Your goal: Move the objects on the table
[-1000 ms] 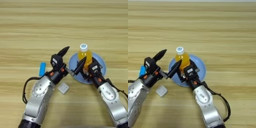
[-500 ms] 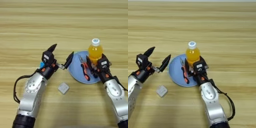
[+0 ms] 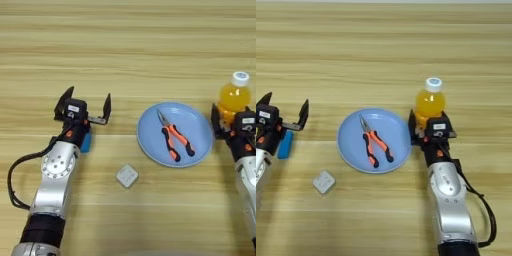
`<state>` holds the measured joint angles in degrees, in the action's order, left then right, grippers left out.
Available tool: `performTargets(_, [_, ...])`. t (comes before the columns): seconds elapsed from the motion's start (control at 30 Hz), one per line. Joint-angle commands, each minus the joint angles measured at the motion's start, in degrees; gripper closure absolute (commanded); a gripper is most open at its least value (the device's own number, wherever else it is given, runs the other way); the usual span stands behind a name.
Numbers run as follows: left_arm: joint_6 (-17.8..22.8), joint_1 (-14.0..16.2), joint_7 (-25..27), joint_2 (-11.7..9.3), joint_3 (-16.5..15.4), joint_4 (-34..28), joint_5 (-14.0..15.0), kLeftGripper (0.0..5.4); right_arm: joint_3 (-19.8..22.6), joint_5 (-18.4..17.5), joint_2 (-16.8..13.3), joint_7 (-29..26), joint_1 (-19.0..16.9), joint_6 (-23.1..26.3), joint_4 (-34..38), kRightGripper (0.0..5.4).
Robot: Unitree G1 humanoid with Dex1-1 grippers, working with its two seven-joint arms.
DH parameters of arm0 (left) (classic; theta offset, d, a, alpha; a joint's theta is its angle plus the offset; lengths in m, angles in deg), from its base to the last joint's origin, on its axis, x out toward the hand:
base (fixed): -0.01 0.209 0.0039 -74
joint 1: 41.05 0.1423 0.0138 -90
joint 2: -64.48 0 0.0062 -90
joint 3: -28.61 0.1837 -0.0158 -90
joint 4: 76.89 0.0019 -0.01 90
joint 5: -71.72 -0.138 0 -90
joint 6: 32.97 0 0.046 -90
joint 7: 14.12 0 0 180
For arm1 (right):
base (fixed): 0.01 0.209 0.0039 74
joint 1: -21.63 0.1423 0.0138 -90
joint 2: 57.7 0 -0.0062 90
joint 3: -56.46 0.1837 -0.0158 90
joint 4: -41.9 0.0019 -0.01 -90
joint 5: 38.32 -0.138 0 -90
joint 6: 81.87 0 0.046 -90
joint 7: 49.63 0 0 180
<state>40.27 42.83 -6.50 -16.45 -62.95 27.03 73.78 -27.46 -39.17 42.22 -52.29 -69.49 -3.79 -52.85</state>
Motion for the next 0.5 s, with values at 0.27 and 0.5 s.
performTargets(0.27, [-0.4, -0.9, 0.0, 0.1, 0.0, 1.8, -0.2, 0.0, 4.0, 1.7, -1.6, 4.7, -0.2, -1.2, -4.7, 1.94])
performTargets(0.5, [-0.3, -0.7, 0.3, 0.3, -0.2, 1.5, 0.4, 0.0, 4.3, 2.2, -2.2, 5.7, 1.5, -1.0, -9.3, 1.94])
